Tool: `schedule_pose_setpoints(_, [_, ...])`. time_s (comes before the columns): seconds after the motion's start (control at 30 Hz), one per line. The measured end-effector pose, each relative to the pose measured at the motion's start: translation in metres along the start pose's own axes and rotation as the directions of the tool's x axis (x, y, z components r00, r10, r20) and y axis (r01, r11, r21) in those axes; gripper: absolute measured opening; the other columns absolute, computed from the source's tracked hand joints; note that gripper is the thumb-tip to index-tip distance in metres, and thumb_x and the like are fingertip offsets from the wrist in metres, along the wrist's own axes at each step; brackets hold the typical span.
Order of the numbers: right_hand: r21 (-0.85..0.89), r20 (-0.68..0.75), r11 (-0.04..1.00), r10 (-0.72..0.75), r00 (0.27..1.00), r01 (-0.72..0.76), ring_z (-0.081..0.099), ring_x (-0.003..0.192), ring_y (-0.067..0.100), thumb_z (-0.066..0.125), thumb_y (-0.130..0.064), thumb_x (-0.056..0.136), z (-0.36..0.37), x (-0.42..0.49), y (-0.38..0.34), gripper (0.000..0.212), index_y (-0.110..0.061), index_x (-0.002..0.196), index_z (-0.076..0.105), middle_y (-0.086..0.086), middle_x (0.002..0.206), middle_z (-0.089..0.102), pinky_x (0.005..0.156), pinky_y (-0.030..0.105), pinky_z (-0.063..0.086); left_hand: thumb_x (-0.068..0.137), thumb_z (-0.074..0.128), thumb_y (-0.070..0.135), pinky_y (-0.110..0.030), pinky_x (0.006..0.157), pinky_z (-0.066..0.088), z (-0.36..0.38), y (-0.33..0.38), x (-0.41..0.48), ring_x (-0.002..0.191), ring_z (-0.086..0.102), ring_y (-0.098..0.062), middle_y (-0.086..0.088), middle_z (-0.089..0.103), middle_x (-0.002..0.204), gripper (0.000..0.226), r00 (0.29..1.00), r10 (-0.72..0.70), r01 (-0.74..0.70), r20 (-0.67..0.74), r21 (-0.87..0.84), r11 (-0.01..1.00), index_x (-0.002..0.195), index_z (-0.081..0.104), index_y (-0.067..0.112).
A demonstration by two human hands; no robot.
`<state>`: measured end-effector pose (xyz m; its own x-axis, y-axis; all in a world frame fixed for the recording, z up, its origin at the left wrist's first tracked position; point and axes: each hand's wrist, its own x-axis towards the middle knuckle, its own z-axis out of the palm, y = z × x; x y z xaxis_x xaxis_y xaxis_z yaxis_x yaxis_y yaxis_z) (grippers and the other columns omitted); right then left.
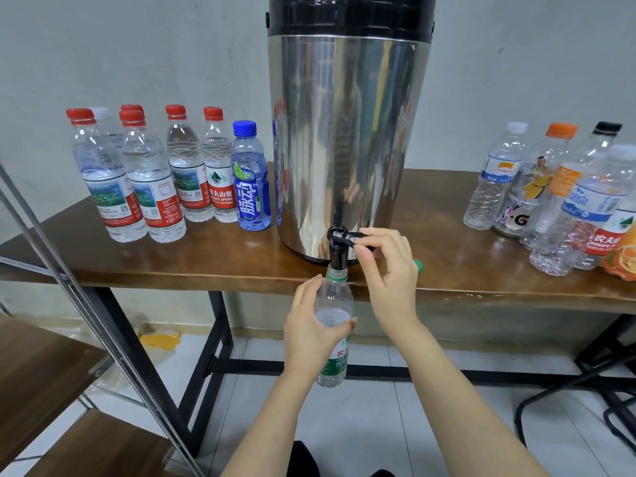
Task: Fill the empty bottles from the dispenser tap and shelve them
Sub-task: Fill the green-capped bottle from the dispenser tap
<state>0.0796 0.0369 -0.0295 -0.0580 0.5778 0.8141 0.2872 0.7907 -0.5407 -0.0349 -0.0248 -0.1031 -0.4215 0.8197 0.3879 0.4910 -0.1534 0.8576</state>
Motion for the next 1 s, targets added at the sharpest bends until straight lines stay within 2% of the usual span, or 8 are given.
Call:
schedule_pose_setpoints(0.23, [-0.004,-0.001,1.0,-0.003,1.0,0.003,0.054,0.093,0.011,0.056,-0.028,0.095,-0.0001,-0.0002,0.0001,0.02,-0.012,0.093,0.07,-0.005,0.108,0.064,0.079,0.016,0.043,0.063,0.09,0.03,-0.027,0.103,0.045,-0.0006,-0.0004,0.0001,0.122,0.049,-0.001,0.017,0.051,0.136,0.082,1.0,0.002,-0.002,0.003,-0.001,1.0,0.135,0.052,0.027])
schedule_pose_setpoints(0.43, [-0.005,0.003,1.0,0.003,1.0,-0.003,0.054,0.094,0.009,0.056,-0.027,0.095,-0.0004,-0.0002,-0.0004,0.02,-0.012,0.094,0.07,-0.004,0.107,0.064,0.079,0.015,0.043,0.063,0.091,0.03,-0.023,0.101,0.044,-0.0001,-0.0004,0.0006,0.12,0.048,0.002,0.018,0.051,0.136,0.081,1.0,0.001,-0.001,0.001,0.003,1.0,0.134,0.053,0.028])
schedule_pose_setpoints(0.63, [-0.007,-0.003,1.0,-0.005,1.0,0.005,0.054,0.096,0.009,0.057,-0.025,0.094,-0.0003,0.0001,-0.0015,0.019,-0.012,0.093,0.07,-0.006,0.107,0.063,0.08,0.01,0.04,0.062,0.09,0.03,-0.026,0.102,0.045,-0.0002,-0.0011,0.0008,0.121,0.05,0.0,0.019,0.052,0.136,0.082,1.0,-0.009,0.009,-0.003,-0.004,1.0,0.135,0.053,0.027])
schedule_pose_setpoints(1.0, [-0.014,0.005,1.0,-0.003,1.0,0.003,0.055,0.097,0.01,0.057,-0.025,0.095,0.0,0.0001,-0.0005,0.018,-0.012,0.094,0.07,-0.006,0.107,0.063,0.081,0.011,0.041,0.063,0.09,0.03,-0.026,0.103,0.045,-0.0008,0.0001,0.0003,0.122,0.049,0.001,0.019,0.051,0.136,0.082,1.0,-0.011,0.011,-0.002,-0.001,1.0,0.136,0.053,0.027])
